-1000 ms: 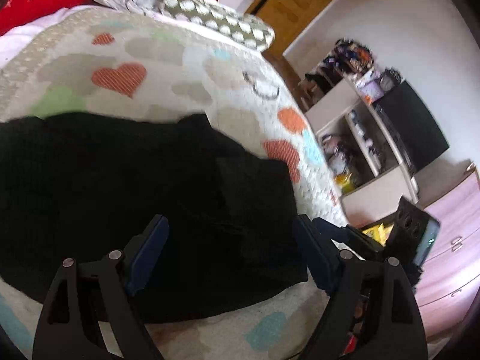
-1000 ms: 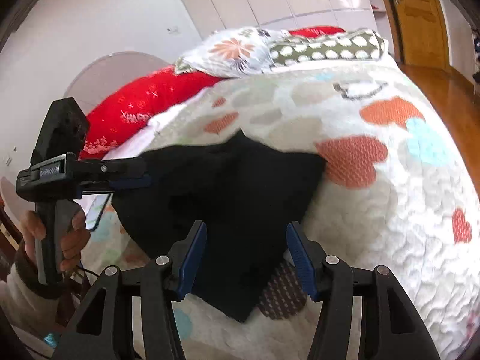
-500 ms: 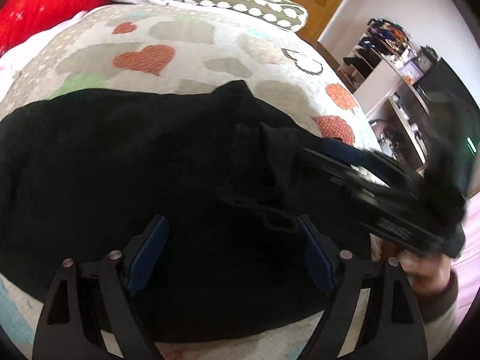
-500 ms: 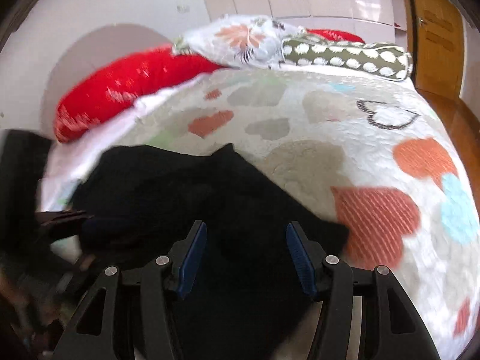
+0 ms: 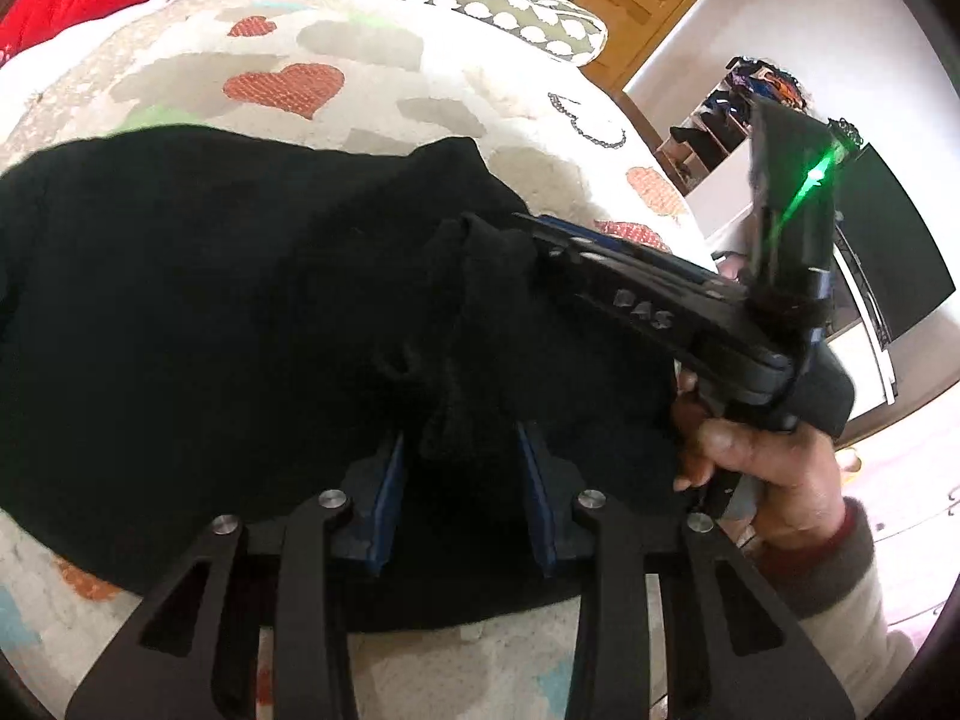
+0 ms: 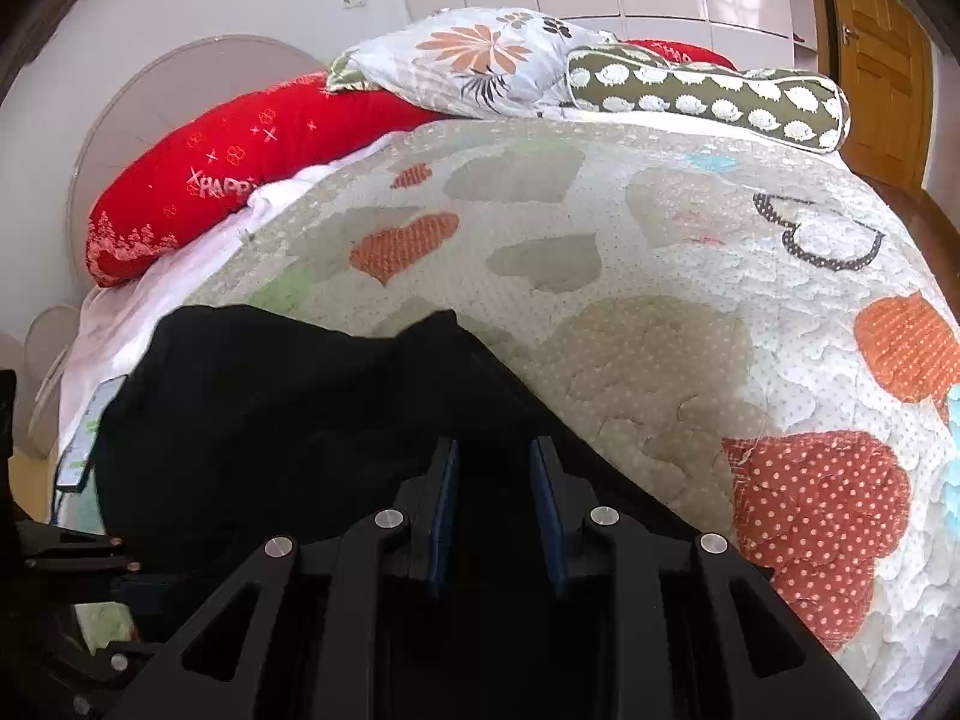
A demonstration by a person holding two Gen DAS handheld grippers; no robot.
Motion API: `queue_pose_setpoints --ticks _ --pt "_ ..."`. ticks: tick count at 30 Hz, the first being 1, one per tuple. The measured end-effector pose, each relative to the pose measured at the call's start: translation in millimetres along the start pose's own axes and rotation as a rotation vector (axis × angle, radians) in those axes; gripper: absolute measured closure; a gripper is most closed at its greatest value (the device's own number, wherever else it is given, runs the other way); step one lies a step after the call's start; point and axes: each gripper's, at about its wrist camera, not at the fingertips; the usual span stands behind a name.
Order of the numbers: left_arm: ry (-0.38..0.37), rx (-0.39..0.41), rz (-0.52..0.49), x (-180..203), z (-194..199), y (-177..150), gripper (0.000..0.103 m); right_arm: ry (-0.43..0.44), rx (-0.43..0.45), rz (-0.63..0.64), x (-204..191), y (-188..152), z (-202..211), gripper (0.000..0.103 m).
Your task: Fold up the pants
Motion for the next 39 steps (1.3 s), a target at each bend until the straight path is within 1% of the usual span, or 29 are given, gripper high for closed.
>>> queue_pose_setpoints --ticks 2,4,6,8,9,11,13,15,17,18,19,20,21,22,23,25,27,29,31,32,34,35,36,38,39 --pt "0.023 0.015 -0.017 -0.4 8.6 1.6 0.053 -0.008 0.007 0.015 1.7 -2.7 16.9 0.076" --pt "0.059 0.044 -0.035 -3.9 18.9 4.1 0.053 -0.004 0.023 0.034 1.1 -10.1 35.9 0.071" --pt "0.071 0.06 -0.028 -12.5 24.8 7.6 0.052 0.023 0.033 0.063 -3.7 -25.5 57.7 0.062" --pt "0.067 0.068 0.005 -22.3 25.0 11.8 0.047 0.052 0.033 0.099 -11.9 -40.5 70.4 0.059" --pt "0.065 0.071 0.027 -27.2 24.0 14.6 0.047 0.07 0.027 0.118 -18.5 -49.9 75.3 0.059" --pt "0.053 0.078 0.054 -32.8 20.4 19.2 0.047 0.105 0.024 0.142 -30.6 -61.4 80.3 0.058" --pt "0.064 0.079 0.08 -37.4 17.2 23.1 0.044 0.15 0.029 0.168 -46.0 -70.5 83.6 0.054" --pt "0.058 0.083 0.087 -38.7 18.5 23.0 0.043 0.176 0.046 0.223 -64.4 -75.7 83.7 0.046" --pt "0.053 0.088 0.091 -38.8 20.7 23.8 0.04 0.169 0.06 0.272 -77.6 -77.5 78.9 0.046" --pt "0.048 0.091 0.09 -38.1 22.3 23.8 0.039 0.13 0.047 0.29 -83.5 -75.7 70.2 0.05" --pt "0.041 0.091 0.087 -37.5 24.1 23.4 0.039 0.111 0.023 0.285 -84.4 -73.0 61.5 0.059" --pt "0.036 0.09 0.084 -37.3 25.0 24.4 0.037 0.111 0.008 0.271 -83.2 -70.8 56.7 0.089" --pt "0.031 0.09 0.082 -36.5 26.6 24.1 0.035 0.129 -0.001 0.223 -76.0 -66.9 54.1 0.091" --pt "0.021 0.093 0.081 -35.8 28.5 24.1 0.031 0.161 0.009 0.179 -69.2 -64.4 57.6 0.092" --pt "0.003 0.098 0.077 -34.8 29.9 24.0 0.027 0.201 0.033 0.125 -59.7 -62.0 65.2 0.093" --pt "-0.028 0.098 0.067 -32.0 28.8 25.2 0.021 0.236 0.071 0.062 -45.5 -58.6 77.8 0.093" --pt "-0.052 0.086 0.062 -27.7 23.2 26.7 0.021 0.251 0.096 0.002 -31.1 -55.4 85.6 0.093" --pt "-0.068 0.059 0.054 -22.2 13.5 28.0 0.021 0.258 0.108 -0.048 -19.9 -53.9 87.3 0.093" --pt "-0.087 0.045 0.041 -17.1 4.3 28.3 0.021 0.298 0.112 -0.117 -8.3 -53.9 87.0 0.093" --pt "-0.092 0.043 0.036 -15.4 1.7 27.9 0.021 0.302 0.117 -0.139 -4.7 -54.2 86.6 0.093" --pt "-0.094 0.036 0.014 -11.7 -7.6 27.8 0.021 0.278 0.122 -0.158 0.7 -54.6 87.1 0.093" --pt "-0.087 0.029 0.004 -10.3 -12.1 27.5 0.027 0.276 0.123 -0.17 2.0 -55.1 88.4 0.093" --pt "-0.076 0.027 -0.004 -9.2 -16.1 27.5 0.034 0.281 0.126 -0.182 4.4 -55.3 89.5 0.093" --pt "-0.063 0.012 -0.025 -8.3 -18.1 27.0 0.084 0.283 0.136 -0.189 5.3 -54.7 92.8 0.093" --pt "-0.068 0.005 -0.026 -9.1 -17.4 26.1 0.09 0.286 0.144 -0.192 6.5 -53.1 95.0 0.093"
Point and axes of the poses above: each gripper's, at about its wrist camera, not at the fingertips, and z roughly against the way its jaws point, x to its right, y to its top, and after that the axes turned 6 degrees about -y, right-handed
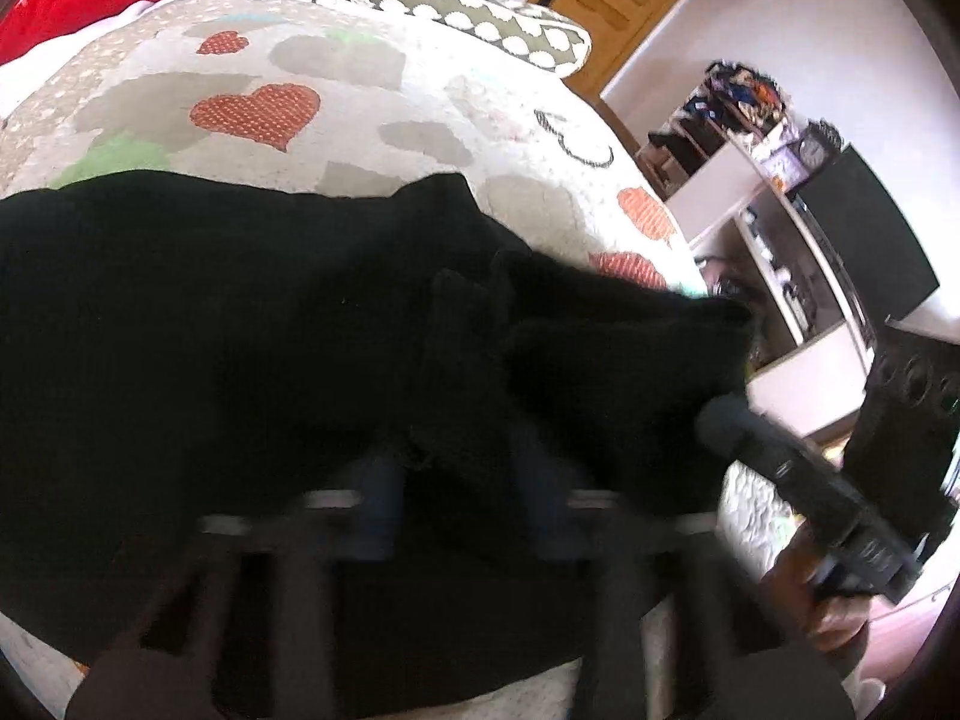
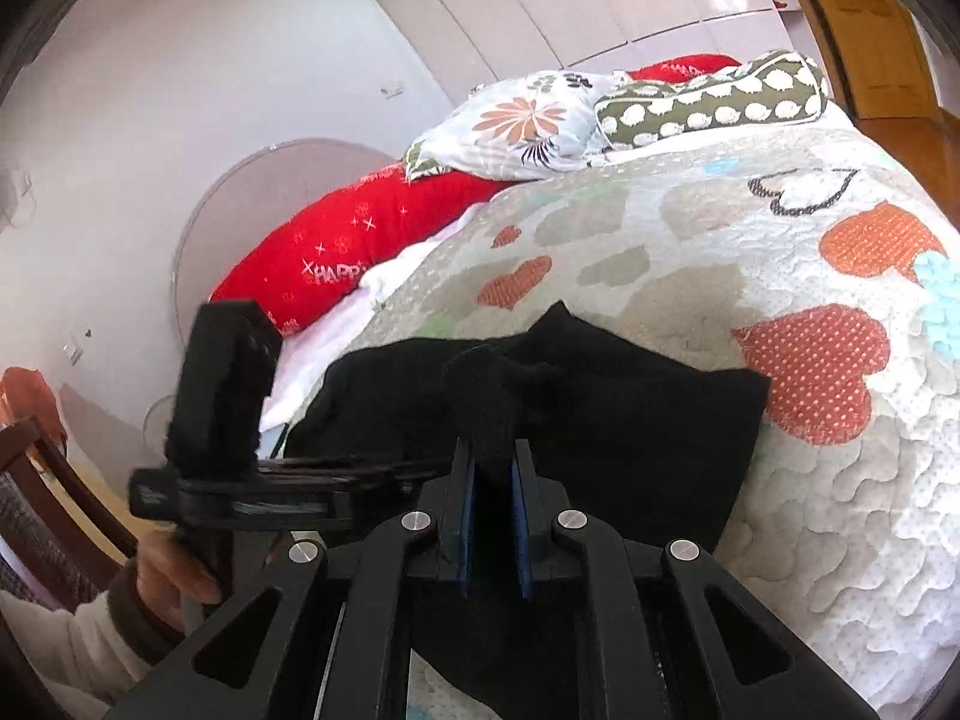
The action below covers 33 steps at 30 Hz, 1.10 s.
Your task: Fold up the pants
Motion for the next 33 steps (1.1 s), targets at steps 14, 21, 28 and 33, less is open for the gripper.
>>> queue_pose_setpoints --ticks 14,21,28,33 --pt "0.04 0.011 0.131 -22.8 43.0 -27.7 0.061 0.022 -0.208 0.121 -42.5 -23.6 -62.3 0.082" --pt "0.122 0.098 0.107 -32.3 88.4 -37.9 0.051 0.06 -0.088 0.064 -31.0 -1.8 -23.4 0.069" --pt "0.124 0.097 0.13 -33.4 84.7 -44.4 0.051 -0.062 -0.202 0.241 -69.0 -27.1 -81.6 0.088" --pt "0.151 0.131 0.125 -35.6 96.1 -47.2 0.051 -0.09 -0.111 0.232 -62.7 -2.1 -53.7 0.083"
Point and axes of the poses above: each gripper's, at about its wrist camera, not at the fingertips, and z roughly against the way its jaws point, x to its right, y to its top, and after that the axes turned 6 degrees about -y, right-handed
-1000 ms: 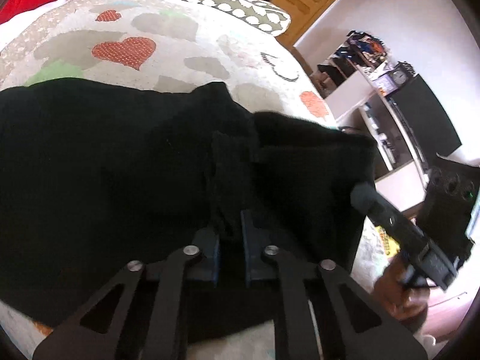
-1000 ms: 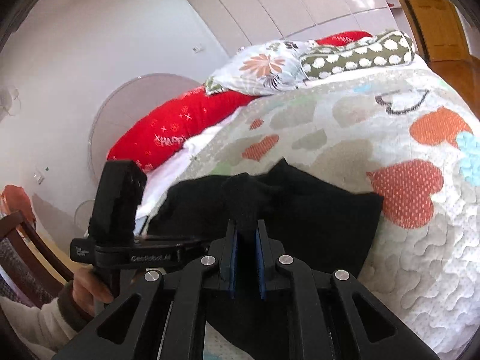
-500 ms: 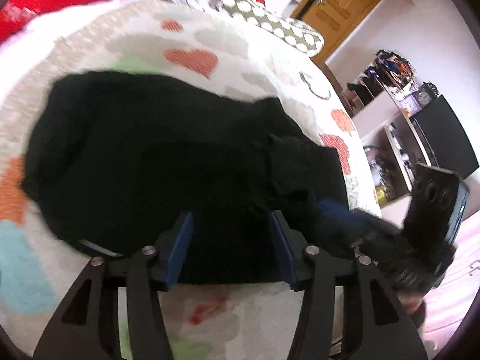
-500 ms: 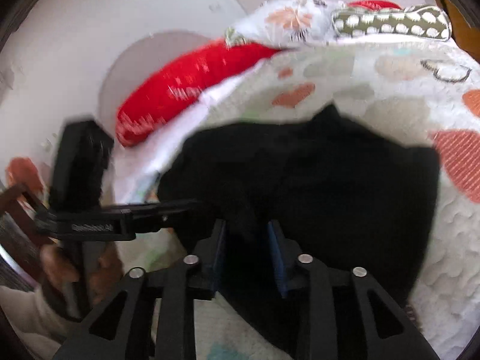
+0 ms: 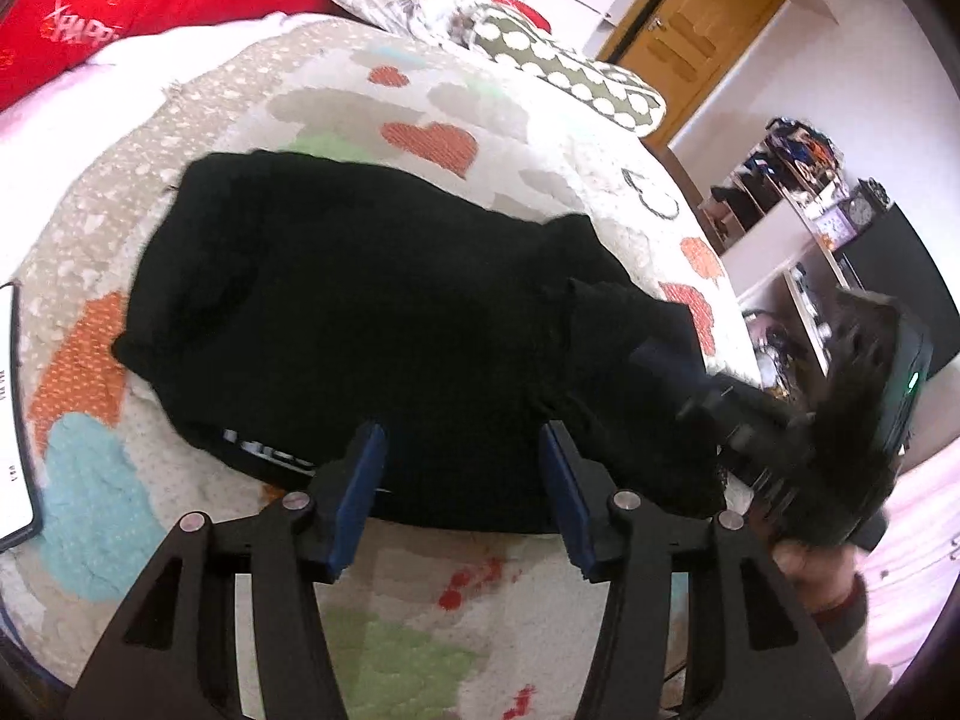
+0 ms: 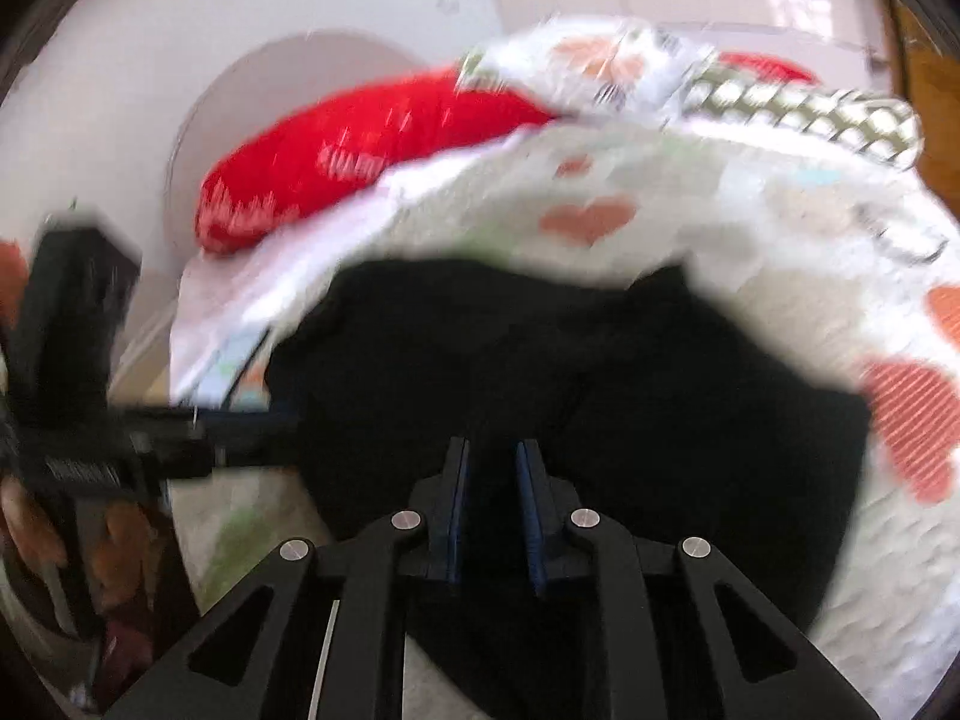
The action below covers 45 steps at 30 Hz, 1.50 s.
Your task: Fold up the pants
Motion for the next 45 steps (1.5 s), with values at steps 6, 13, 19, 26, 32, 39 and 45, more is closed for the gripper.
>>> queue_pose_setpoints --ticks 6,13,19,26,32,39,45 --pt "0.02 0.036 0.066 -16.8 6.4 1.8 0.041 -0.097 -0.103 0.016 14.8 12.9 -46.8 0.082" --pt "0.052 0.073 0.124 -37.6 18.9 -1.6 0.029 -0.114 -0.066 0.08 -2.4 16.6 -15.8 0.07" --pt "0.097 0.1 0.177 -55.7 22.2 -4.6 0.029 -0.124 -0.12 0.201 -39.9 -15.7 -34.0 0.068" --pt "0.092 0.129 0.203 -68.8 31.9 -9.9 0.025 -0.053 -0.071 0.216 -56.9 28.2 -15.7 0.046" --pt "0.011 0.158 0.28 -83.3 38.3 -16.6 0.02 0.024 -0.066 0.236 -84.4 72.2 -51.8 0.037" --pt "-0.02 0.183 0.353 -95.0 31.3 -16.1 0.019 0.038 -0.149 0.322 -116.1 108.0 -115.0 0.026" --pt "-0.038 0.163 0.37 -96.7 11.6 -9.6 0.019 0.035 -0.226 0.399 -134.2 117.5 -163.5 0.021"
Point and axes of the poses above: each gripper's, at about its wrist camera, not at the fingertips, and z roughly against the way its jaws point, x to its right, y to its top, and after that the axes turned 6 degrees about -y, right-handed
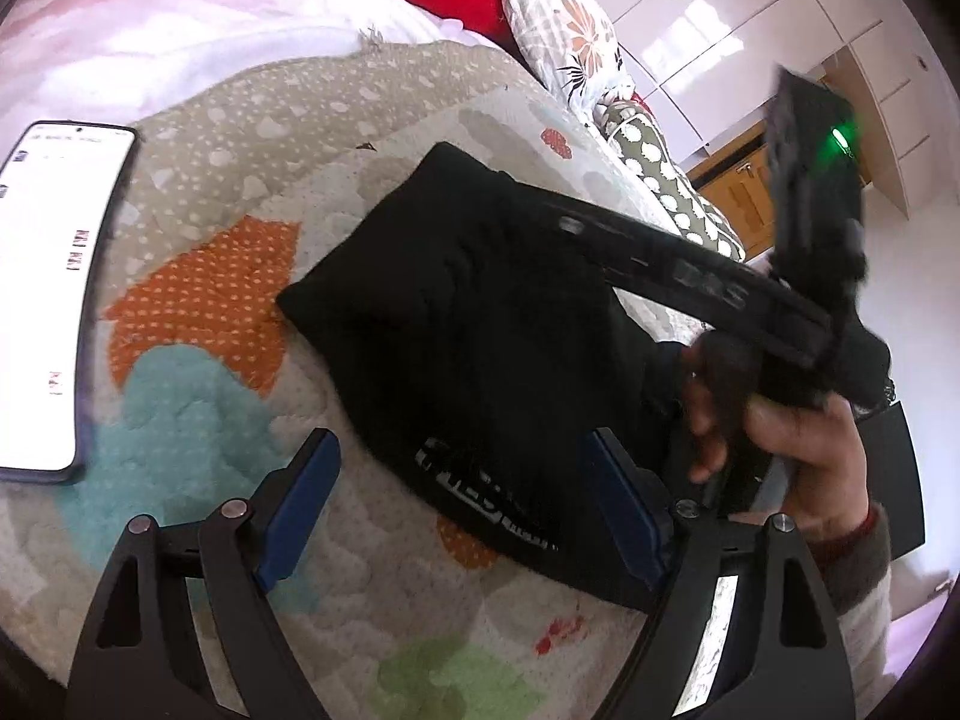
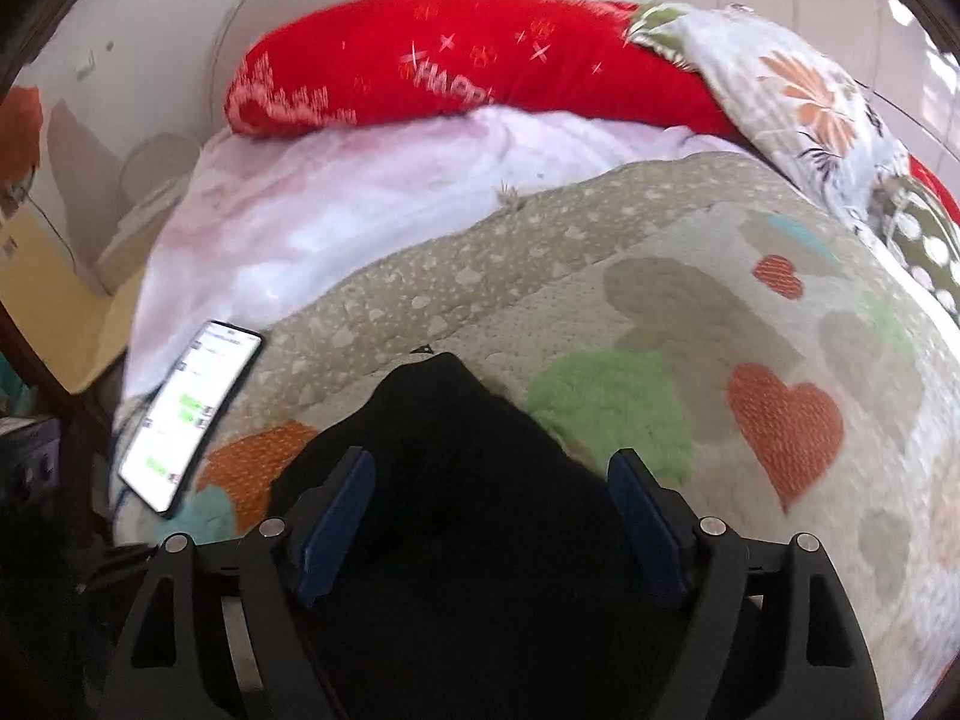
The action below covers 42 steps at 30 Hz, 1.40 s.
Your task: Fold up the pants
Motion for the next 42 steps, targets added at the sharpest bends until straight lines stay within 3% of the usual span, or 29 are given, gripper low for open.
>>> queue_pose_setpoints --ticks 5,8,9,11,13,15,17,21,26,29,32,33,34,35,36,39,42 --pt "-0.013 0.013 0.025 -4.8 -13.5 5.5 0.015 0.04 -0.05 -0.002 -6.5 10.5 -36.8 0.022" --pt "-0.045 0.029 0.037 -7.2 -15.0 9.5 0.018 0.057 -0.072 -0.011 -10.7 7.3 -51.0 0.046" --pt "-0.053 0.029 0.036 -6.2 -13.7 10.6 0.022 0.049 -0.056 -0.02 -10.5 5.8 -47.1 0.053" --pt "-0.061 0.047 -0.009 3.9 -2.4 11.7 0.056 0.07 -0.019 -0.039 -5.1 5.0 -29.8 0.066" --pt "-0.048 0.092 -0.076 20.5 13.5 10.9 0.072 0.107 0.042 -0.073 7.5 4.4 -1.9 0.072" --pt "-0.09 0.143 -0.142 42.3 32.9 6.6 0.076 0.142 0.136 -0.12 25.5 1.2 38.4 0.072" --pt "-0.14 0.191 -0.246 78.3 51.3 -2.8 0.076 0.175 0.222 -0.17 45.2 -6.3 76.5 0.073" --pt "-0.193 0.174 -0.434 136.9 50.6 -28.0 0.076 0.175 0.367 -0.279 93.3 -51.6 150.7 0.073" --pt "-0.282 -0.039 -0.575 187.7 -4.7 -75.8 0.076 0.045 0.38 -0.429 145.0 -145.5 190.2 0.073" --pt "-0.258 -0.22 -0.616 198.4 -54.9 -108.3 0.073 -0.077 0.285 -0.59 178.0 -211.7 186.6 0.07" --pt "-0.242 -0.359 -0.625 199.5 -71.5 -125.0 0.066 -0.141 0.203 -0.676 192.6 -249.3 184.7 0.068" --pt "-0.242 -0.354 -0.638 199.4 -67.9 -125.7 0.063 -0.136 0.197 -0.699 193.4 -261.5 187.6 0.061" --pt "-0.238 -0.332 -0.663 199.8 -58.5 -125.5 0.053 -0.132 0.197 -0.711 195.7 -267.0 190.0 0.054" --pt "-0.239 -0.302 -0.681 200.2 -46.7 -122.1 0.042 -0.116 0.211 -0.729 193.8 -274.3 193.5 0.04" --pt "-0.243 -0.278 -0.688 200.6 -40.0 -119.1 0.038 -0.098 0.226 -0.74 194.9 -278.7 196.6 0.033" --pt "-0.234 -0.164 -0.69 196.1 -16.6 -95.7 0.028 -0.036 0.245 -0.77 190.3 -278.1 191.5 0.032" --pt "-0.148 -0.086 -0.652 188.9 -17.1 -68.6 0.025 -0.01 0.21 -0.762 179.8 -271.7 174.1 0.031"
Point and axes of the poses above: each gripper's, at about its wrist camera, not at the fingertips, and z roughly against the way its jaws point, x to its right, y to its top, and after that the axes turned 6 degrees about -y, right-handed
